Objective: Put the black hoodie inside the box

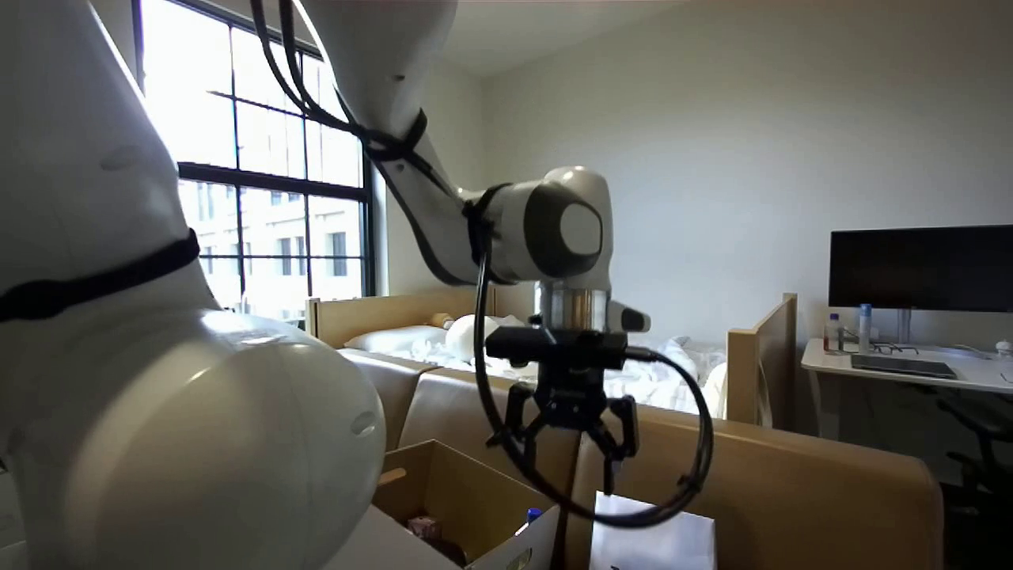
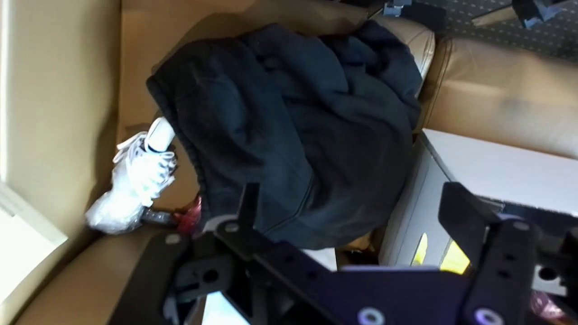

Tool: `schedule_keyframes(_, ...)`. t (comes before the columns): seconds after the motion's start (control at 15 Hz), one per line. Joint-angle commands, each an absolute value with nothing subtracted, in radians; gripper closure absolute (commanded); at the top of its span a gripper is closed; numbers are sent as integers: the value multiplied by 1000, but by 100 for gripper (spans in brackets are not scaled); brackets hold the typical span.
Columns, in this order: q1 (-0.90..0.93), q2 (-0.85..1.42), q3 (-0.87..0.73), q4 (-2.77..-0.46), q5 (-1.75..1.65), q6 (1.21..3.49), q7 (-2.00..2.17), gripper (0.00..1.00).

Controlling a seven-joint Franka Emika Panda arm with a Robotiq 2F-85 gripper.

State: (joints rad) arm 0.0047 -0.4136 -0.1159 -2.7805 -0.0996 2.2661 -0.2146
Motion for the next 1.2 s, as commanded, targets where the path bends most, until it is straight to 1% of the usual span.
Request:
schedule_keyframes(0.0, -22, -244, -81, -2810, -174, 2508, -196, 0)
schedule_keyframes(0.13, -35, -179, -68, -2816, -206, 2622, -151, 0)
schedule_keyframes(0.2, -20, -254, -79, -2812, -166, 2530, -194, 0)
schedule_keyframes(0.33, -22, -205, -75, -2796, -169, 2547, -189, 0)
schedule_keyframes(0.6, -24, -210, -68, -2788, -189, 2571, -177, 0)
schedule_keyframes(0.87, -25, -49, -42, -2783, -227, 2757, -149, 0)
schedule_keyframes(1.13, -16, 204, -56, -2789, -401, 2948, -47, 0)
